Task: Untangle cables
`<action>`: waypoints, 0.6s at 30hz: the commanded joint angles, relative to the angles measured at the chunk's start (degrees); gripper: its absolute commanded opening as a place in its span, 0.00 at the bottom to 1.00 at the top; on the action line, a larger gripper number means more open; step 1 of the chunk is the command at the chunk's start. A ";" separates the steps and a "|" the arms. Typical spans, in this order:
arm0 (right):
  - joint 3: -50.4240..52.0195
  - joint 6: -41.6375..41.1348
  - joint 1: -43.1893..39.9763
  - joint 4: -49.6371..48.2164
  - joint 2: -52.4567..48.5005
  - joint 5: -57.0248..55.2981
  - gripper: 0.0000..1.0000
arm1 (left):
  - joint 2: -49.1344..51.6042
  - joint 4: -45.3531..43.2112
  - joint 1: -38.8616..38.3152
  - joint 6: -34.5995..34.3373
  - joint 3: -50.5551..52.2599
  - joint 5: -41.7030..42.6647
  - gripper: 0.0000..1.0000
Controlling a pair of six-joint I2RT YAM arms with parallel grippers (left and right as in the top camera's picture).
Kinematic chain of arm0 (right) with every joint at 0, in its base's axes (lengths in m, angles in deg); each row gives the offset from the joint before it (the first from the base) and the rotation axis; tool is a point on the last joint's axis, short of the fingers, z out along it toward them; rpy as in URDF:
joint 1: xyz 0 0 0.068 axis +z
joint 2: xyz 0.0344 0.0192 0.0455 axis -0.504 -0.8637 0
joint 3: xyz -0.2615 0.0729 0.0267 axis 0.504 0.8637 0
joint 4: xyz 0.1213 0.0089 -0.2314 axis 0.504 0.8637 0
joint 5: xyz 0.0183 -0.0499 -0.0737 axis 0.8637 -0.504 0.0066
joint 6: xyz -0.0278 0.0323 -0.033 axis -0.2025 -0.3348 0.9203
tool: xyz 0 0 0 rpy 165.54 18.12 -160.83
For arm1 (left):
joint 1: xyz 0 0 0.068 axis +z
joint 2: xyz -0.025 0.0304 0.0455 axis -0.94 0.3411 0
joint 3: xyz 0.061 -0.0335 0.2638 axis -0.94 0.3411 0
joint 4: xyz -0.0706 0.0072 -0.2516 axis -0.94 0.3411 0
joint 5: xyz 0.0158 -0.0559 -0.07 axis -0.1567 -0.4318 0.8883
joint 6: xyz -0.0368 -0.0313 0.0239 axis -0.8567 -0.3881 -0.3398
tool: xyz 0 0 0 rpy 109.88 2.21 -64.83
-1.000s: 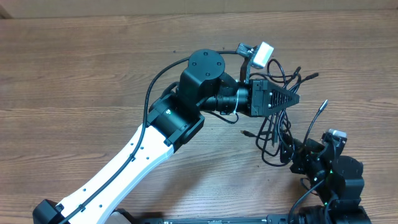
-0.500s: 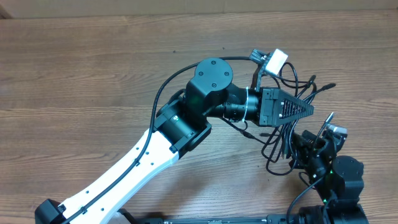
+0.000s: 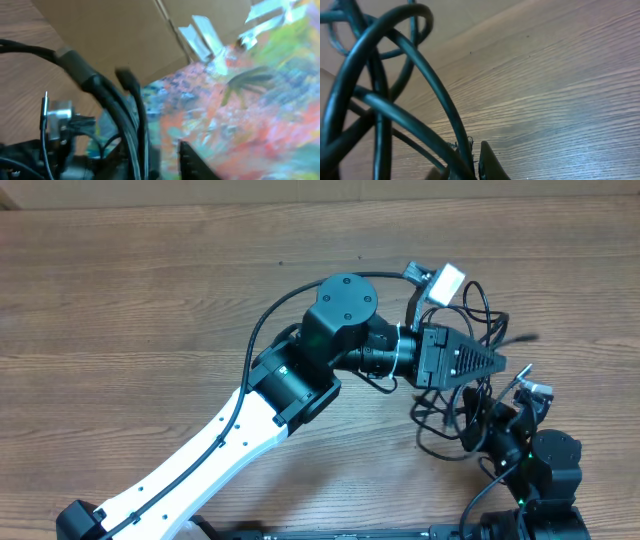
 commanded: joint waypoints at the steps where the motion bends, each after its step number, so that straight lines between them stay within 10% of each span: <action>1: 0.28 0.11 -0.09 0.22 0.20 0.09 0.04 | -0.70 3.98 -0.28 16.70 -1.31 0.42 0.33; 5: 0.28 0.09 -0.09 0.37 0.20 0.15 0.04 | -0.70 11.28 0.11 27.23 -1.31 -4.81 0.30; 9: 0.28 0.11 -0.09 0.44 0.20 1.42 0.04 | -0.70 23.74 0.72 29.86 -1.31 -27.26 0.24; 13: 0.28 0.13 -0.09 1.03 0.20 1.38 0.04 | -0.70 32.35 0.87 29.86 -1.31 -44.26 0.54; 18: 0.28 0.11 -0.09 1.22 0.17 1.38 0.04 | -0.70 36.09 0.85 30.03 -1.31 -48.85 0.63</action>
